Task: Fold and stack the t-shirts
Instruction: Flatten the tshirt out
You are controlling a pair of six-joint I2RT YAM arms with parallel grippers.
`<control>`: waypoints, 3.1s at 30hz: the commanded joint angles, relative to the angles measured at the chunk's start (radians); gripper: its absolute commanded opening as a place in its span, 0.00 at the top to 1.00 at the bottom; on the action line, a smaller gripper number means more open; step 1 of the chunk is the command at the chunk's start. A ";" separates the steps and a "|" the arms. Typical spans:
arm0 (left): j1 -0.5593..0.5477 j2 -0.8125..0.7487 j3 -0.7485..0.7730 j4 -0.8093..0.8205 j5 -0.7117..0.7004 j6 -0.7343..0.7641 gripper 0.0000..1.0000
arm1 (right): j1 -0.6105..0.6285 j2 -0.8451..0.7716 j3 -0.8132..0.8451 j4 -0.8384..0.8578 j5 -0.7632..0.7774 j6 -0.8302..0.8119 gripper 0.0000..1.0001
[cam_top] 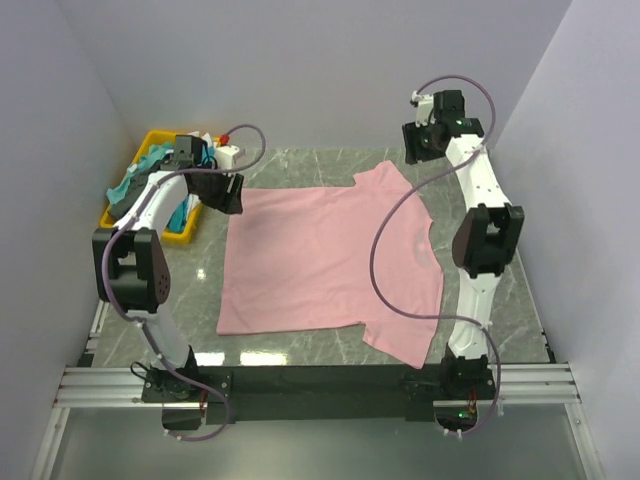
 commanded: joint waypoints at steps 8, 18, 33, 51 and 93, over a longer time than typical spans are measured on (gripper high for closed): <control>0.028 0.197 0.197 0.140 -0.052 -0.244 0.36 | 0.005 0.217 0.092 0.294 0.081 0.138 0.43; 0.030 0.306 0.305 0.128 -0.087 -0.251 0.37 | 0.034 0.385 0.241 0.282 0.115 0.001 0.42; 0.030 0.335 0.305 0.138 -0.107 -0.244 0.37 | 0.088 0.436 0.251 0.288 0.210 -0.059 0.40; 0.030 0.306 0.251 0.161 -0.086 -0.264 0.37 | 0.008 0.343 0.206 0.150 0.096 -0.234 0.41; -0.067 0.310 0.197 0.137 -0.190 -0.154 0.40 | 0.057 0.408 0.118 0.005 0.104 -0.597 0.59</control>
